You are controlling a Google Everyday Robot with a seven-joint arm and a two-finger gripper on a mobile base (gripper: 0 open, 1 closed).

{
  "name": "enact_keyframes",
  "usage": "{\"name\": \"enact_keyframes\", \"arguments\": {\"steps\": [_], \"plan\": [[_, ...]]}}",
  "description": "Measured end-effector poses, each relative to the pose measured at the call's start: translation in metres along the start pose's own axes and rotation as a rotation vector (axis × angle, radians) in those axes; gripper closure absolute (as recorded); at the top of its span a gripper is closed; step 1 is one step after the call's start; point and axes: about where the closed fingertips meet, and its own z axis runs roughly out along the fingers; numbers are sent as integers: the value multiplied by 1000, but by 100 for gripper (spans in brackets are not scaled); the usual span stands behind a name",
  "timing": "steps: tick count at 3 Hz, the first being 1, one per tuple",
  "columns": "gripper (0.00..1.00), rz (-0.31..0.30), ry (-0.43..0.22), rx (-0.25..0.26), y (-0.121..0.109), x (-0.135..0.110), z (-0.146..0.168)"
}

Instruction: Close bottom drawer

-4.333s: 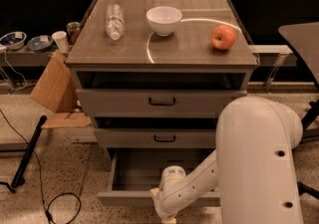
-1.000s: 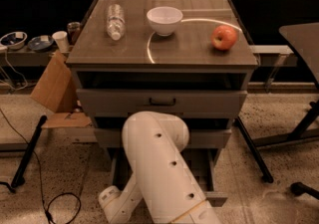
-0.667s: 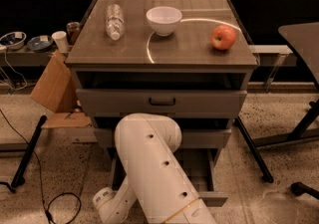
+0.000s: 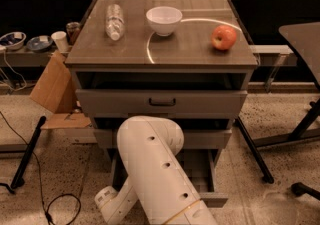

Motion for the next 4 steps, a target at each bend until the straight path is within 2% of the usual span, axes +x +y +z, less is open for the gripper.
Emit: {"name": "enact_keyframes", "arguments": {"steps": [1, 2, 3, 4], "plan": [[100, 24, 10, 42, -11, 23, 4], [100, 39, 18, 64, -20, 38, 4], [100, 58, 32, 73, -36, 52, 4], [100, 105, 45, 61, -66, 70, 10]]}}
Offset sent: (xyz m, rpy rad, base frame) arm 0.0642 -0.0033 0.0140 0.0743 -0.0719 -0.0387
